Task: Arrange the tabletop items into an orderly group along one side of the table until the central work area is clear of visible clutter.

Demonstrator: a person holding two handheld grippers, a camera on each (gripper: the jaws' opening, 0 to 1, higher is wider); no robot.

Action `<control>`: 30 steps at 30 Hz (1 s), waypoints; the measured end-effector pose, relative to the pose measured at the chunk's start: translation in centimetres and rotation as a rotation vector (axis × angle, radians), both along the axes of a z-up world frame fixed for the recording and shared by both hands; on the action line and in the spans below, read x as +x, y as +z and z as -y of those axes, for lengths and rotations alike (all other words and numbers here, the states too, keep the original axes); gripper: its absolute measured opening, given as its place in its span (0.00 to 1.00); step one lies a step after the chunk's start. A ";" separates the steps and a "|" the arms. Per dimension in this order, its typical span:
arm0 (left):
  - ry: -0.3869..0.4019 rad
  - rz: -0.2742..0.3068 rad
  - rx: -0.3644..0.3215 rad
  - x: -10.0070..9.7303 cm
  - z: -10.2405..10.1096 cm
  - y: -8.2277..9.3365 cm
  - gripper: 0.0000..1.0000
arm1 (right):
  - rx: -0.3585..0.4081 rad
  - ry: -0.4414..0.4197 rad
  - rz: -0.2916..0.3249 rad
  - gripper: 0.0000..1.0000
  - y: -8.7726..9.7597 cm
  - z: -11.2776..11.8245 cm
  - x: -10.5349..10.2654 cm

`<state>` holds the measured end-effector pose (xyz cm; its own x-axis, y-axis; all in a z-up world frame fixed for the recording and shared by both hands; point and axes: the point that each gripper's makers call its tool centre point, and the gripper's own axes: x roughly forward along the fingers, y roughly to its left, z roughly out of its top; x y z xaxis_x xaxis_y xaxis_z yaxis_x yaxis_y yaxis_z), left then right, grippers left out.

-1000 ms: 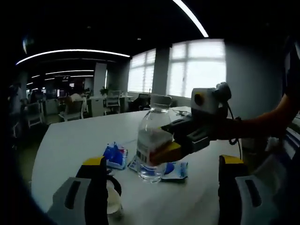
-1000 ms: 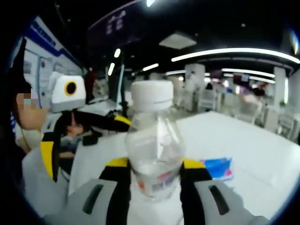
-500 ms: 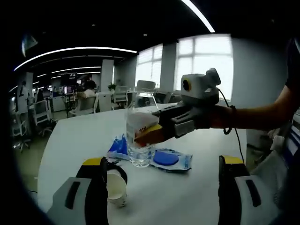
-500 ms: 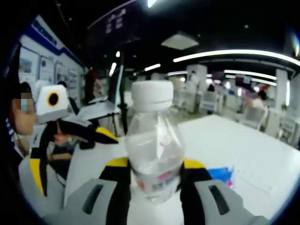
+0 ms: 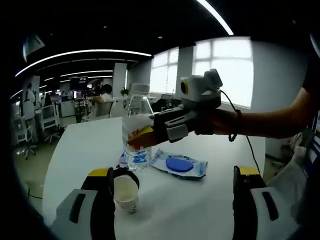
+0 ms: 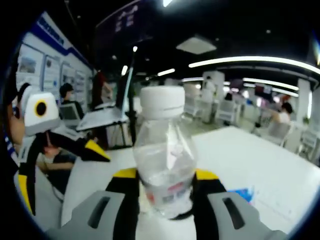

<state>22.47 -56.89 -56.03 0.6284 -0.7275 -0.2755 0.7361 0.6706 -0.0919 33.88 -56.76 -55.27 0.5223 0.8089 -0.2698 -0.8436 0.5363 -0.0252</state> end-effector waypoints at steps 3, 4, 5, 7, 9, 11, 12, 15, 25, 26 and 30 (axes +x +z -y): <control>0.013 0.002 -0.002 0.0 -0.5 0.0 1.00 | -0.005 0.004 0.014 0.36 0.0 -0.6 0.5; 0.020 0.005 -0.004 0.1 -0.7 0.0 1.00 | -0.007 0.007 0.022 0.36 0.1 -0.9 0.8; 0.022 0.007 -0.004 0.1 -0.8 0.1 1.00 | -0.006 0.007 0.025 0.36 0.1 -1.1 1.0; 0.026 0.007 -0.001 0.0 -1.0 0.0 1.00 | -0.004 0.009 0.030 0.36 0.2 -1.5 1.3; 0.025 0.006 0.004 -0.1 -1.1 -0.2 1.00 | -0.003 0.011 0.033 0.36 0.2 -1.9 1.6; 0.025 0.004 0.005 -0.2 -1.1 -0.3 1.00 | -0.001 0.014 0.037 0.36 0.2 -2.4 2.0; 0.025 0.004 0.004 -0.2 -1.1 -0.3 1.00 | 0.000 0.015 0.037 0.36 0.1 -2.6 2.2; 0.025 -0.002 0.003 -0.3 -1.2 -0.5 1.00 | 0.006 0.017 0.034 0.36 -0.1 -3.3 2.9; 0.038 -0.005 -0.001 -0.4 -1.7 -1.0 1.00 | 0.003 0.032 0.048 0.36 -1.4 -5.1 4.4; 0.039 -0.006 0.000 -0.4 -1.8 -1.2 1.00 | 0.003 0.034 0.048 0.36 -1.6 -5.3 4.5; 0.043 -0.011 -0.001 -0.4 -1.9 -1.5 1.00 | -0.001 0.042 0.051 0.36 -2.4 -6.0 4.9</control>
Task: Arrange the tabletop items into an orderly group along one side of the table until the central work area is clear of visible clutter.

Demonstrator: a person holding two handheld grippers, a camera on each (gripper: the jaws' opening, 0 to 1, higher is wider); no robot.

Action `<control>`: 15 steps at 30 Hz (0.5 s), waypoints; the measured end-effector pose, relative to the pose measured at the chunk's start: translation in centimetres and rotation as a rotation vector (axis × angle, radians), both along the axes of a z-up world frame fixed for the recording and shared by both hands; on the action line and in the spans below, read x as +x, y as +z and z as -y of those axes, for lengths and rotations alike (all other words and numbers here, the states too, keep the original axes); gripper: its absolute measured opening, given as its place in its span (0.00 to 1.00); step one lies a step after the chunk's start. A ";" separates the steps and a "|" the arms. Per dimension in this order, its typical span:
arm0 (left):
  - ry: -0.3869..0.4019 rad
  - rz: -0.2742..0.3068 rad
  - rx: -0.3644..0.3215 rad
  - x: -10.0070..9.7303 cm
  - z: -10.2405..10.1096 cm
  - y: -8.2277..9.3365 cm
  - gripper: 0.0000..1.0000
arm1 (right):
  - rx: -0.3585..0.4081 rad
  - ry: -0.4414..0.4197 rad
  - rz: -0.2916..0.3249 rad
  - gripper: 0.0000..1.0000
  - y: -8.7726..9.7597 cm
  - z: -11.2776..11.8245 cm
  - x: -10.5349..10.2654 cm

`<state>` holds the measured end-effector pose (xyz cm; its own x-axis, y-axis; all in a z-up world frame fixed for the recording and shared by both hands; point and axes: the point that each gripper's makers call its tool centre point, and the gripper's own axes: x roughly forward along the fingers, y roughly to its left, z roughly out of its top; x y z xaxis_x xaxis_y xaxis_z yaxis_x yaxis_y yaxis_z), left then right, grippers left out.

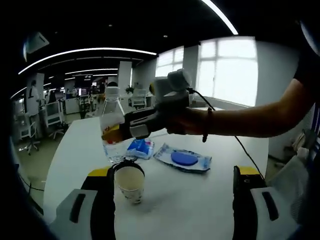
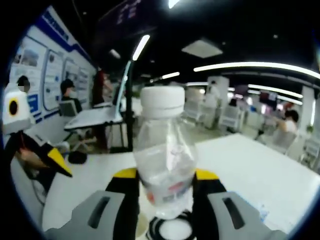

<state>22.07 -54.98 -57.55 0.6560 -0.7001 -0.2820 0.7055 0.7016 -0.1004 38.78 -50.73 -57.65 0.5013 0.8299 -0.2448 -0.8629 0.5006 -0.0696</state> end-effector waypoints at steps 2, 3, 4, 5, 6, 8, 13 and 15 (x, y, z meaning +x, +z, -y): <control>0.000 -0.003 -0.003 0.0 0.0 -0.1 1.00 | 0.005 0.003 0.001 0.36 -0.3 -0.4 0.2; 0.000 -0.003 -0.005 0.0 0.0 -0.2 1.00 | 0.007 0.004 0.000 0.36 -0.4 -0.5 0.3; 0.000 -0.004 -0.005 -0.1 0.1 -0.2 1.00 | 0.010 0.004 0.000 0.36 -0.6 -0.7 0.5; -0.001 -0.005 -0.004 -0.1 0.1 -0.3 1.00 | 0.012 0.005 0.002 0.36 -0.7 -0.8 0.6; -0.003 -0.003 -0.002 -0.1 0.2 -0.4 1.00 | 0.015 0.005 0.004 0.36 -0.9 -1.1 0.7; -0.002 -0.005 -0.004 -0.2 0.2 -0.5 1.00 | 0.016 0.003 0.004 0.36 -1.1 -1.3 1.0; 0.001 -0.016 -0.022 -0.4 0.2 -1.0 1.00 | 0.016 0.006 0.013 0.36 -1.8 -2.2 1.5; 0.000 -0.023 -0.016 -0.5 0.1 -1.4 1.00 | 0.024 0.009 0.012 0.36 -2.0 -2.6 1.7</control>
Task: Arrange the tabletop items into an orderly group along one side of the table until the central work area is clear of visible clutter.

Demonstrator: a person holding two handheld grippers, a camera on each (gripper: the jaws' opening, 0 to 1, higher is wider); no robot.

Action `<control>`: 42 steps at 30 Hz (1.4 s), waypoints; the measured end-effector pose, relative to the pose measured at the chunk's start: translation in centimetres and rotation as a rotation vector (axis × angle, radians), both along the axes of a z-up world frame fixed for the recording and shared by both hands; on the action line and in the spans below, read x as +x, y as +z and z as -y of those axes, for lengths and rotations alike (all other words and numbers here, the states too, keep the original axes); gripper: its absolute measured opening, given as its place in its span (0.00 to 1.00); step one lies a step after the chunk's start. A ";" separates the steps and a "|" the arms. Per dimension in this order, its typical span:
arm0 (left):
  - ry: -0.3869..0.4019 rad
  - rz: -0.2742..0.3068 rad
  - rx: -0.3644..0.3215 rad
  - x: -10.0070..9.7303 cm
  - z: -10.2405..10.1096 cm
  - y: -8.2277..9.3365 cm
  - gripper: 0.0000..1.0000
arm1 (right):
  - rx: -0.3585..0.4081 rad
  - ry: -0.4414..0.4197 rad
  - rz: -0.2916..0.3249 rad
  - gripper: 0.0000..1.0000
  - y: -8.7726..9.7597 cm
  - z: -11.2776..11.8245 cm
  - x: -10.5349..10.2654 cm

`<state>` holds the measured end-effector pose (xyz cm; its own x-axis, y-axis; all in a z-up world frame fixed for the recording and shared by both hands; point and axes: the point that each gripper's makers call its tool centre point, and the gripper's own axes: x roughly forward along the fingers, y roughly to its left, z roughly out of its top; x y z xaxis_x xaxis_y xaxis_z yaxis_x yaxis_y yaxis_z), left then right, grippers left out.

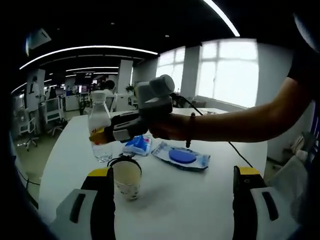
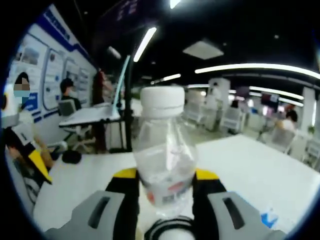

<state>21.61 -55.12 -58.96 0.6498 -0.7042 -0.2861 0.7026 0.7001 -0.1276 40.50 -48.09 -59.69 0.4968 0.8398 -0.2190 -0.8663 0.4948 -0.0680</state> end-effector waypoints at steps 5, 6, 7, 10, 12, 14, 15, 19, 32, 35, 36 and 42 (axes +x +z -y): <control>-0.002 -0.004 -0.001 0.0 -0.2 -0.3 1.00 | 0.006 -0.007 0.000 0.36 -0.7 -0.9 0.5; 0.000 -0.005 -0.003 0.0 -0.2 -0.4 1.00 | 0.005 -0.008 0.000 0.36 -0.8 -1.0 0.5; -0.002 -0.007 -0.002 0.0 -0.2 -0.5 1.00 | 0.004 -0.011 -0.004 0.36 -1.1 -1.2 0.6; -0.001 -0.011 -0.001 0.1 -0.3 -0.8 1.00 | 0.006 -0.011 -0.007 0.36 -1.6 -1.7 0.7; -0.001 -0.017 -0.002 0.1 -0.4 -1.1 1.00 | 0.006 -0.008 -0.009 0.36 -2.0 -2.2 0.7; -0.001 -0.021 -0.001 0.1 -0.5 -1.4 1.00 | 0.009 -0.010 -0.015 0.36 -2.4 -2.6 0.8; -0.001 -0.023 0.000 0.1 -0.5 -1.5 1.00 | 0.011 -0.013 -0.019 0.36 -2.5 -2.7 0.8; -0.002 -0.029 -0.002 0.0 -0.6 -1.7 1.00 | 0.013 -0.011 -0.032 0.36 -3.1 -3.0 0.9; -0.015 -0.040 0.006 0.2 -0.2 -2.3 0.98 | -0.007 -0.018 -0.063 0.36 -5.6 -2.9 1.6; -0.016 -0.042 0.006 0.2 -0.3 -2.4 0.98 | -0.011 -0.020 -0.073 0.36 -6.0 -2.8 1.7; -0.015 -0.041 0.006 0.3 -0.3 -2.4 0.98 | -0.015 -0.022 -0.075 0.36 -6.1 -2.7 1.7; -0.014 -0.045 0.009 0.3 -0.4 -2.6 0.97 | -0.008 -0.016 -0.074 0.36 -6.3 -2.9 1.5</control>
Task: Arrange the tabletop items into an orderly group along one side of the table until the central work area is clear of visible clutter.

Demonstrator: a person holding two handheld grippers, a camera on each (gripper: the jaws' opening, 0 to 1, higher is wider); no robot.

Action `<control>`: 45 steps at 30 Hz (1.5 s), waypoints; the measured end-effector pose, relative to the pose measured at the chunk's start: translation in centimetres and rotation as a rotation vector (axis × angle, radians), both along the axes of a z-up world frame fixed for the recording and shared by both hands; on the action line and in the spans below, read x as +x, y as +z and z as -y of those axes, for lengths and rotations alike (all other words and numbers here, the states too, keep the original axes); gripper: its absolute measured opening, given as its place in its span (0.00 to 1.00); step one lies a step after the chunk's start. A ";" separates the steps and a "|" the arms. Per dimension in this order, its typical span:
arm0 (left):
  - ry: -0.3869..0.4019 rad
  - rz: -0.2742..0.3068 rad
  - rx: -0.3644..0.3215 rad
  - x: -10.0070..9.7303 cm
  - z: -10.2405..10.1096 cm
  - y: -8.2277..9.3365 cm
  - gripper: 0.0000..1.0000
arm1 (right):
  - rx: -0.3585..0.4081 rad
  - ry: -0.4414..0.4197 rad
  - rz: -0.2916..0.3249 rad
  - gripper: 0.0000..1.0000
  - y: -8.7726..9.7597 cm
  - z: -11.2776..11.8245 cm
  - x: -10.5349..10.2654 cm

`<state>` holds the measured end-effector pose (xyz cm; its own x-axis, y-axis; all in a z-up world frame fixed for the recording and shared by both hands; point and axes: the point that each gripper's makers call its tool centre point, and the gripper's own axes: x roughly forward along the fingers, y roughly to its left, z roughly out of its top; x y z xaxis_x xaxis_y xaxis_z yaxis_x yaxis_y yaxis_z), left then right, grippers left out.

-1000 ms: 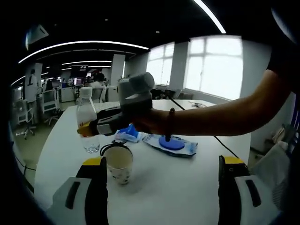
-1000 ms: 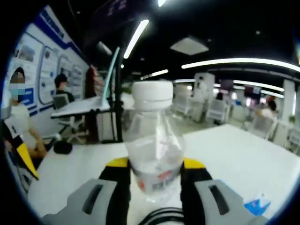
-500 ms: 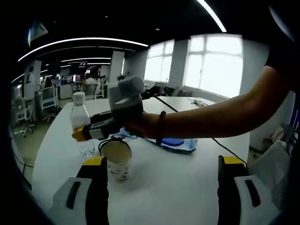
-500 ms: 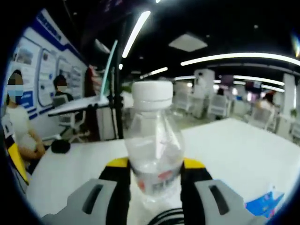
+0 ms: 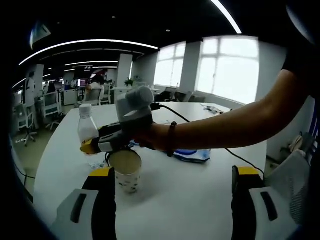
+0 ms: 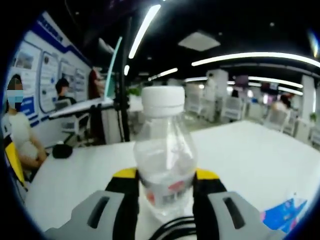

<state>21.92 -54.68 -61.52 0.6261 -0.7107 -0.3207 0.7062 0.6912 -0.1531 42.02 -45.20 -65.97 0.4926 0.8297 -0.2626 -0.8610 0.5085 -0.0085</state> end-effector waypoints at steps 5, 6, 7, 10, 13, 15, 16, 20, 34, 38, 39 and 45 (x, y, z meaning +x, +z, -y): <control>0.000 -0.005 0.003 -0.1 -0.1 -0.2 0.97 | 0.029 -0.015 -0.023 0.37 -0.1 0.2 0.4; 0.000 -0.006 0.002 -0.1 -0.1 -0.2 0.97 | 0.029 -0.014 -0.023 0.38 -0.1 0.1 0.4; 0.001 -0.007 0.001 -0.1 -0.1 -0.2 0.97 | 0.025 -0.014 -0.019 0.38 -0.1 0.1 0.3; 0.000 -0.010 0.003 -0.2 -0.1 -0.3 0.96 | 0.028 -0.015 -0.022 0.38 -0.1 0.1 0.3; -0.001 -0.010 0.005 -0.1 -0.1 -0.3 0.96 | 0.037 -0.020 -0.023 0.38 0.0 0.1 0.3; -0.002 -0.009 0.005 -0.1 -0.1 -0.3 0.96 | 0.036 -0.022 -0.025 0.39 0.0 0.0 0.3; -0.004 -0.010 0.005 -0.1 0.0 -0.3 0.96 | 0.036 -0.024 -0.026 0.39 0.0 0.0 0.3; -0.004 -0.010 0.003 0.0 0.0 -0.2 0.96 | 0.037 -0.036 -0.038 0.39 -0.1 0.0 0.4; -0.007 -0.004 0.004 -0.1 0.2 0.0 0.96 | 0.037 -0.095 -0.052 0.39 -0.2 0.1 0.7; -0.008 -0.002 0.002 0.0 0.2 0.1 0.96 | 0.040 -0.095 -0.064 0.40 -0.3 0.2 0.8; -0.009 -0.001 0.002 0.0 0.2 0.1 0.97 | 0.044 -0.095 -0.076 0.41 -0.3 0.1 0.7; -0.008 0.000 -0.002 -0.1 0.3 0.2 0.97 | 0.100 -0.115 -0.077 0.54 1.1 0.1 0.9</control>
<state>21.85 -54.98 -61.29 0.6202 -0.7165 -0.3192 0.7121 0.6850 -0.1540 42.88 -45.31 -64.91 0.5673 0.7928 -0.2227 -0.7932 0.5988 0.1107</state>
